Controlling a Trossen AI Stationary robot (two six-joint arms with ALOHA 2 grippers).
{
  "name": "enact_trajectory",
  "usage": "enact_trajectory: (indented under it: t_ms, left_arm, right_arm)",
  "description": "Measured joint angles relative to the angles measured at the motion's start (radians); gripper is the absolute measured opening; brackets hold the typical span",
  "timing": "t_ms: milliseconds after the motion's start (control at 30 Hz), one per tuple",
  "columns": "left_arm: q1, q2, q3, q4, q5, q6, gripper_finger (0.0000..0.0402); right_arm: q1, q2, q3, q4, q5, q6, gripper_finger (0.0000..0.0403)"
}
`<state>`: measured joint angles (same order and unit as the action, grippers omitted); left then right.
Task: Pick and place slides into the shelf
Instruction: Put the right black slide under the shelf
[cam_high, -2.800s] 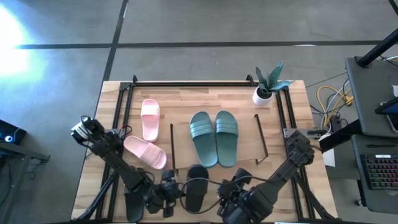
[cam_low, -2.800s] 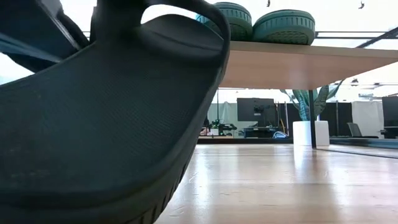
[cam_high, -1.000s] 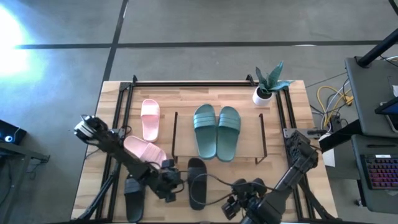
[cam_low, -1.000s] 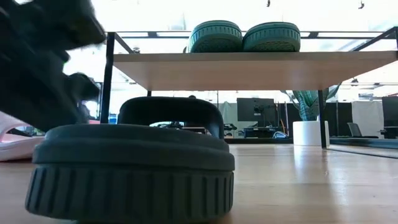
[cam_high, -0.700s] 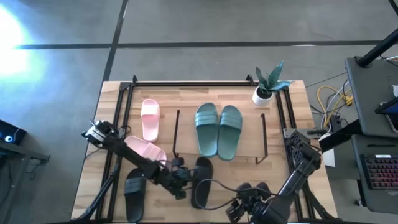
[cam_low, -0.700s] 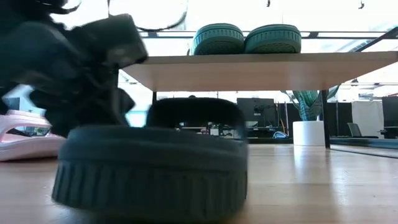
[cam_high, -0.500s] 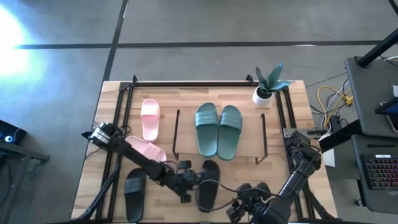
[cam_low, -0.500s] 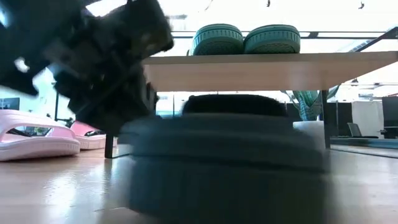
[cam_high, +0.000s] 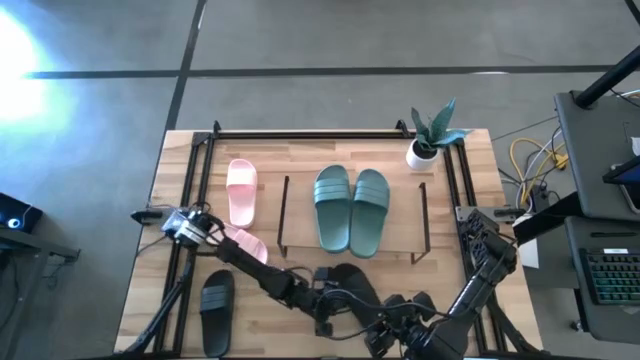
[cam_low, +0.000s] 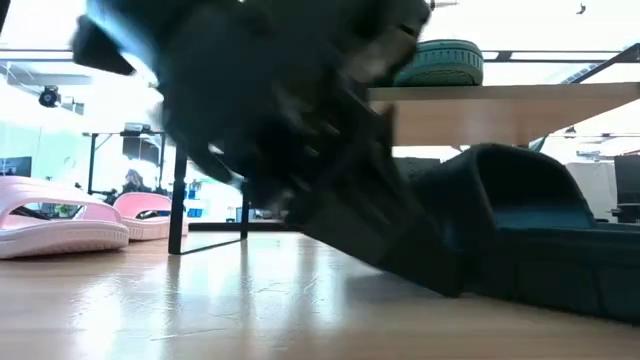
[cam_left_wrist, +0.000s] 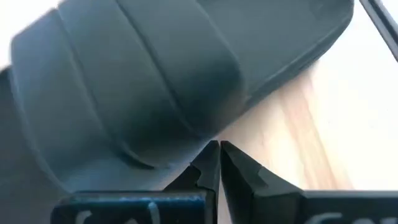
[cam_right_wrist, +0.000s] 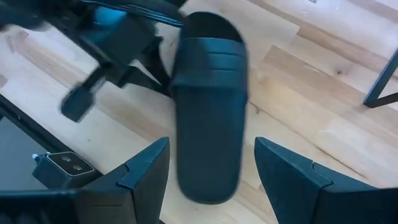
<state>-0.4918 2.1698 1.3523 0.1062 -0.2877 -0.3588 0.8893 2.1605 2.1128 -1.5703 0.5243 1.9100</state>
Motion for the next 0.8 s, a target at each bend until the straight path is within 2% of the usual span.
enact_trajectory:
  t_ms: [200, 500, 800]
  left_arm:
    - [0.043, 0.000, 0.051, -0.188, -0.053, -0.055, 0.0000]
    - [0.054, -0.009, 0.061, -0.274, -0.221, -0.048, 0.0000]
    - [0.088, -0.009, 0.056, -0.198, -0.232, -0.043, 0.0000]
  right_arm:
    - [0.018, 0.000, 0.000, 0.000, -0.008, 0.027, 0.0225]
    - [0.022, 0.000, -0.018, 0.000, -0.007, 0.027, 0.0225]
    - [0.023, 0.000, -0.029, -0.001, -0.008, 0.025, 0.0225]
